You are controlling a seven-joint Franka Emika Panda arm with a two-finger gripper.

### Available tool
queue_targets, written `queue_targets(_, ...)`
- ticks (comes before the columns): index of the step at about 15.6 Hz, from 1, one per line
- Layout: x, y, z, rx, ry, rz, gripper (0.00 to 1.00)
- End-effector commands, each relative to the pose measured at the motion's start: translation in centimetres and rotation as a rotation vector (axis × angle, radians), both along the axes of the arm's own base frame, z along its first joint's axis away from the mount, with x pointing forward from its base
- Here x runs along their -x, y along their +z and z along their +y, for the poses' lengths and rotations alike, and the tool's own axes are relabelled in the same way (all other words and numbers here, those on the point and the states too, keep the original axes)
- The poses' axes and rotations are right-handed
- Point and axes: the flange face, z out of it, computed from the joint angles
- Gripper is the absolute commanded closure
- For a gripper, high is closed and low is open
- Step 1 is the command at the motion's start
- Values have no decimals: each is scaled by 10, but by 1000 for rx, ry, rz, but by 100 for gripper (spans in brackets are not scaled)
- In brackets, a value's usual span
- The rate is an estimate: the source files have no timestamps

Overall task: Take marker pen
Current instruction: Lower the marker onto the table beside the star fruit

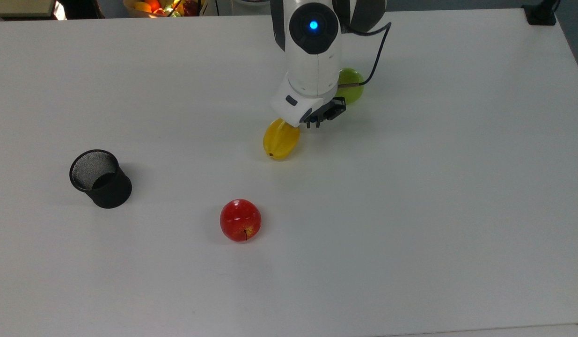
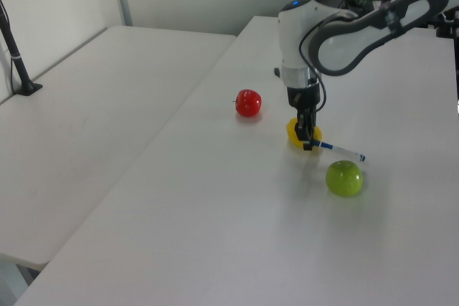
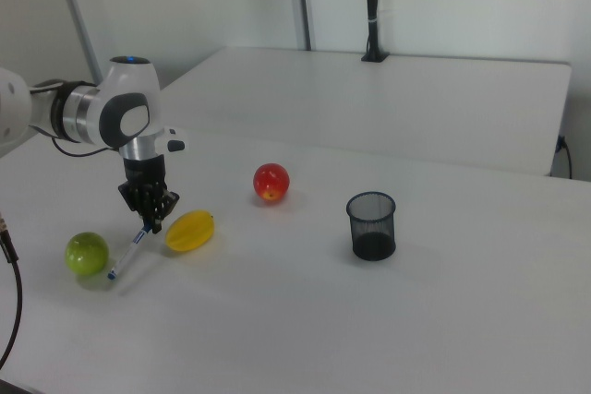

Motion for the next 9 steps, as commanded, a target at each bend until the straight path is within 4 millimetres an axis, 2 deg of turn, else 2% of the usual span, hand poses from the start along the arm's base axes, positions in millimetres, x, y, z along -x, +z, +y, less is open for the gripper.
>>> queue_targets(1,-4,-4,4,27,-33,-23,76)
queue_targets(3,-4,-4,4,27,-40,-22,66)
queue_targets(4,-4,-4,3,29,-58,-22,55)
queue_targets(5,-4,-4,3,32,-72,-21,36)
queue_targets(6,-4,-3,3,33,-81,-21,29)
queue_targets(7,-3,3,3,32,-79,-22,27)
queue_targets(9,-1,33,-7,20,-88,-38,16)
